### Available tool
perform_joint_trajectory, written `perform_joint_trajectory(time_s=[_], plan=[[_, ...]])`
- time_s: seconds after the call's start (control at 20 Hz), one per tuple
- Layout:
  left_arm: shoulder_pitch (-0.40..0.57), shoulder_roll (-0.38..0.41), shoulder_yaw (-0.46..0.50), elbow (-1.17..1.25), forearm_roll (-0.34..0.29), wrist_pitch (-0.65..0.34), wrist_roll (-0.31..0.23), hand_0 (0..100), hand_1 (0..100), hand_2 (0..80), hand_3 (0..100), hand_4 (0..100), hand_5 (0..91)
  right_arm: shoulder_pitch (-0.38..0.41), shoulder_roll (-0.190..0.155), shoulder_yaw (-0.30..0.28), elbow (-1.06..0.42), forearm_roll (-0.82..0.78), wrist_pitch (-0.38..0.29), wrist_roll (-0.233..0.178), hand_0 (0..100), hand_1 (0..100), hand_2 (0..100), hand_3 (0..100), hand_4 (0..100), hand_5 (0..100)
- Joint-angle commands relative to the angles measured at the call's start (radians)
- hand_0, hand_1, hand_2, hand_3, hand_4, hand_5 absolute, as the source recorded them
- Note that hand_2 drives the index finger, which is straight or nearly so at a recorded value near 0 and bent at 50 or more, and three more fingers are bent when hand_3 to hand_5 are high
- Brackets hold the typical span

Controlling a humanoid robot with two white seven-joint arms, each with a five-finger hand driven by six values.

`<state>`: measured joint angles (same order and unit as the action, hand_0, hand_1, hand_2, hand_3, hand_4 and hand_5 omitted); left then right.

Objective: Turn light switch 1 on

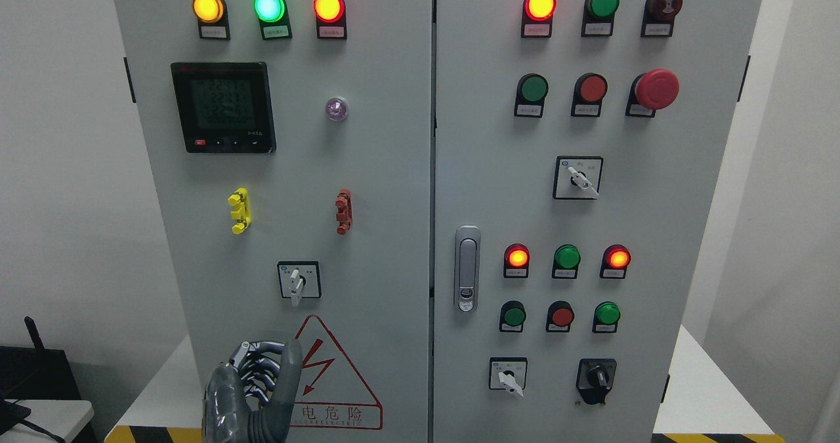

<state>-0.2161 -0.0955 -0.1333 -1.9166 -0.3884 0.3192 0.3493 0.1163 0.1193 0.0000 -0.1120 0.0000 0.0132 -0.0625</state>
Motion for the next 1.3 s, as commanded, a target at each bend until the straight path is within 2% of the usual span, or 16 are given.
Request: perform_joint_trajectory(time_s=[0.0,0.2,0.4,0.75,1.05,1.25], plan=[[-0.017,-0.007,-0.023,0.001,0.006,0.015,0.005,19,32,48.3,82,85,86.0,0.0,0.0,0.017,0.0,-0.025,0.001,0.0,12,39,0,0,0,0],[-0.022,-0.007,-0.022,0.001,0.011,0.047,0.016,21,31,48.8,83,86,86.3,0.0,-0.001,0.017,0.0,-0.025,-0.001,0.0,12,39,0,0,0,0],[-0.063,-0.009,-0.023,0.002,0.043,0.109,0.027,22,30,48.8,84,86,86.6,0.0,0.0,0.017,0.0,-0.025,-0.001,0.0,12,39,0,0,0,0],[-0.127,-0.015,-0.023,0.004,0.046,0.185,0.028,23,30,48.6,83,86,86.6,-0.001,0.0,0.017,0.0,-0.025,0.001,0.0,12,39,0,0,0,0],[-0.154,-0.016,-0.023,0.007,0.051,0.216,0.05,22,38,46.8,81,85,86.8,-0.001,0.0,0.017,0.0,-0.025,0.001,0.0,12,39,0,0,0,0],[-0.157,-0.016,-0.023,0.007,0.06,0.216,0.069,17,47,46.3,80,85,86.8,-0.001,0.0,0.017,0.0,-0.025,-0.001,0.0,12,39,0,0,0,0]])
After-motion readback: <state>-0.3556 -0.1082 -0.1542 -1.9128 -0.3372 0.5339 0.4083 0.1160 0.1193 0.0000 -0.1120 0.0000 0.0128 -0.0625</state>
